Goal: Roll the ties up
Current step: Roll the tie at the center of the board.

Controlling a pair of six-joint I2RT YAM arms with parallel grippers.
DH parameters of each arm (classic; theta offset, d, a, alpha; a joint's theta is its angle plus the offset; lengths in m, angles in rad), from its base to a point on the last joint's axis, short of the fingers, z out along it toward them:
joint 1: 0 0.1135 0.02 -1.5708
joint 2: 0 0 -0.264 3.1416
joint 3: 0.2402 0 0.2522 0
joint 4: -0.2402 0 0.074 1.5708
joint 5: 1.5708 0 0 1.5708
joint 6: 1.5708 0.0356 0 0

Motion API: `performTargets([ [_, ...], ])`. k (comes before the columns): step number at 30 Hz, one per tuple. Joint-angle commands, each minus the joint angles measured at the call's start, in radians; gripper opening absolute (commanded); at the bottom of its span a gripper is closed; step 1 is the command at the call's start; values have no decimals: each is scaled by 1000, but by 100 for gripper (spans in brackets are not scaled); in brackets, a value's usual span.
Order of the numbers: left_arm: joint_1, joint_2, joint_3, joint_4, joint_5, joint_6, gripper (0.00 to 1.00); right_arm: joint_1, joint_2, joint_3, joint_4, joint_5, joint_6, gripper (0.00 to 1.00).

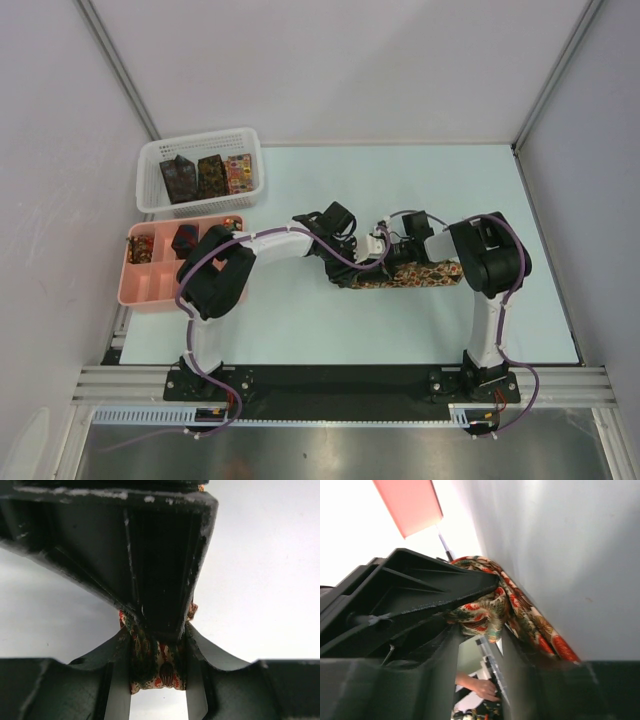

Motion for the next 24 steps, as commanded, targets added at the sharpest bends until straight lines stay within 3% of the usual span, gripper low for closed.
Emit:
performTargets([
  [1,1,23,10,-34,-7,-15,34,12,-34,30,37,38,6,24],
  [2,2,21,10,-33,-7,-20,38,12,-19,35,-32,40,-40,9],
  [3,5,15,4,-28,-4,-21,40,9,-10,56,-81,47,-80,1],
  [5,11,2,-8,-11,4,-24,44,-3,9,84,-266,84,-166,0],
  [8,38,-41,-42,35,41,-46,60,-34,23,96,-367,139,-266,0],
  [10,71,-95,-86,99,109,-66,66,-45,27,101,-395,167,-298,0],
  [11,82,-115,-108,130,128,-90,78,-48,29,104,-419,182,-312,0],
  [17,100,-201,-212,285,157,-110,81,-56,46,138,-491,248,-362,0],
  [24,96,-180,-226,387,222,-130,82,-48,63,168,-534,268,-389,0],
])
